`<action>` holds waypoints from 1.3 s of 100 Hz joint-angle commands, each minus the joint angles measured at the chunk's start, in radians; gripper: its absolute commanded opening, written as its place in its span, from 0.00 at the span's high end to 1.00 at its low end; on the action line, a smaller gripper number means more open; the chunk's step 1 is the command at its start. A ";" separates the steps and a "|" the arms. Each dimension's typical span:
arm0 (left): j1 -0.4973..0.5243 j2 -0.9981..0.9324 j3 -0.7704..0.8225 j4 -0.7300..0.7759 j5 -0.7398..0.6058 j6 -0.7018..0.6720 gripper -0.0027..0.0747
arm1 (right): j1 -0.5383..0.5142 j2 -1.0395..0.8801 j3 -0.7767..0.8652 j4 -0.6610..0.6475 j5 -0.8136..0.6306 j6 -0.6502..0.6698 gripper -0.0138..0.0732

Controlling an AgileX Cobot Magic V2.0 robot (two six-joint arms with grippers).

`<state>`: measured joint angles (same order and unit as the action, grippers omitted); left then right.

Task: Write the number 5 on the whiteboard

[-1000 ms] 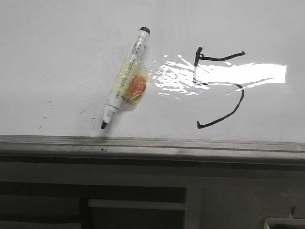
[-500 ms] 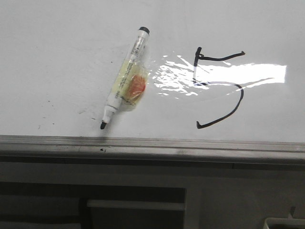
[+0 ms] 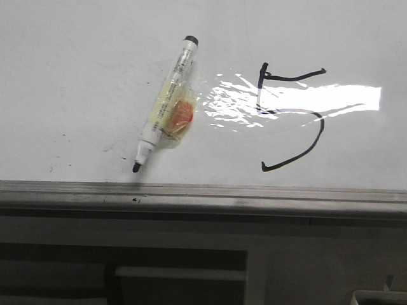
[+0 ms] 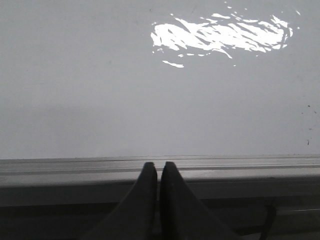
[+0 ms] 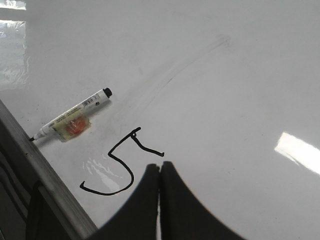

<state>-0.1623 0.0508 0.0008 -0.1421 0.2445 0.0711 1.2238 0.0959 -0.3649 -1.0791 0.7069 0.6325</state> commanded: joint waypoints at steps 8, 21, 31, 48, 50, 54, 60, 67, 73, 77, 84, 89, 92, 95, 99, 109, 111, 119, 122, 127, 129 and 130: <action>0.002 0.010 0.022 -0.001 -0.068 -0.011 0.99 | -0.002 0.023 -0.022 -0.055 -0.032 0.002 0.89; 0.002 0.010 0.022 -0.001 -0.068 -0.011 0.99 | -0.002 0.023 -0.013 -0.055 -0.022 0.002 0.89; 0.002 0.010 0.022 -0.001 -0.068 -0.011 0.99 | -0.002 0.023 0.021 -0.097 0.032 0.002 0.89; 0.002 0.010 0.022 -0.001 -0.068 -0.011 0.99 | -0.035 0.023 0.093 -0.195 0.060 0.202 0.89; 0.002 0.010 0.022 -0.001 -0.068 -0.011 0.99 | -0.045 0.023 0.098 -0.198 0.058 0.220 0.89; 0.002 0.010 0.022 -0.001 -0.068 -0.011 0.99 | -0.067 0.023 0.103 -0.200 0.055 0.233 0.89; 0.002 0.010 0.022 -0.001 -0.068 -0.011 0.99 | -0.113 0.023 0.114 -0.211 0.025 0.233 0.89; 0.002 0.010 0.022 -0.001 -0.068 -0.011 0.99 | -0.183 0.023 0.117 -0.219 0.000 0.233 0.89; 0.002 0.010 0.022 -0.001 -0.068 -0.011 0.99 | -0.252 0.023 0.117 -0.219 -0.017 0.231 0.89; 0.002 0.010 0.022 -0.001 -0.068 -0.011 0.99 | -0.310 0.023 0.117 -0.219 -0.035 0.231 0.89; 0.002 0.010 0.022 -0.001 -0.068 -0.011 0.99 | -0.408 0.023 0.117 -0.214 -0.083 0.231 0.89; 0.002 0.010 0.022 -0.001 -0.068 -0.011 0.99 | -0.474 0.023 0.117 -0.214 -0.120 0.229 0.89; 0.002 0.010 0.022 -0.001 -0.068 -0.011 0.99 | -0.511 0.023 0.117 -0.214 -0.139 0.229 0.89; 0.002 0.010 0.022 -0.001 -0.068 -0.011 0.99 | -0.559 0.023 0.117 -0.214 -0.164 0.229 0.89; 0.002 0.010 0.022 -0.001 -0.068 -0.011 0.99 | -0.607 0.023 0.117 -0.214 -0.185 0.229 0.89; 0.002 0.010 0.022 -0.001 -0.068 -0.011 0.99 | -0.753 0.023 0.117 -0.203 -0.239 0.223 0.89; 0.002 0.010 0.022 -0.001 -0.068 -0.011 0.99 | -0.772 0.023 0.117 -0.191 -0.252 0.212 0.89; 0.002 0.010 0.022 -0.001 -0.068 -0.011 0.99 | -0.879 0.014 0.117 -0.119 -0.317 0.145 0.89; 0.002 0.010 0.022 -0.001 -0.068 -0.011 0.99 | -0.912 0.010 0.117 -0.077 -0.349 0.113 0.89; 0.002 0.010 0.022 -0.001 -0.068 -0.011 0.99 | -0.963 0.006 0.117 -0.003 -0.408 0.043 0.89; 0.002 0.010 0.022 -0.001 -0.068 -0.011 0.99 | -0.983 0.006 0.119 0.038 -0.433 0.005 0.89; 0.002 0.010 0.022 -0.001 -0.068 -0.011 0.99 | -0.997 0.004 0.119 0.052 -0.449 -0.009 0.89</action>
<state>-0.1623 0.0508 0.0008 -0.1404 0.2461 0.0711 0.3076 0.0927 -0.2253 -1.1162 0.4047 0.7477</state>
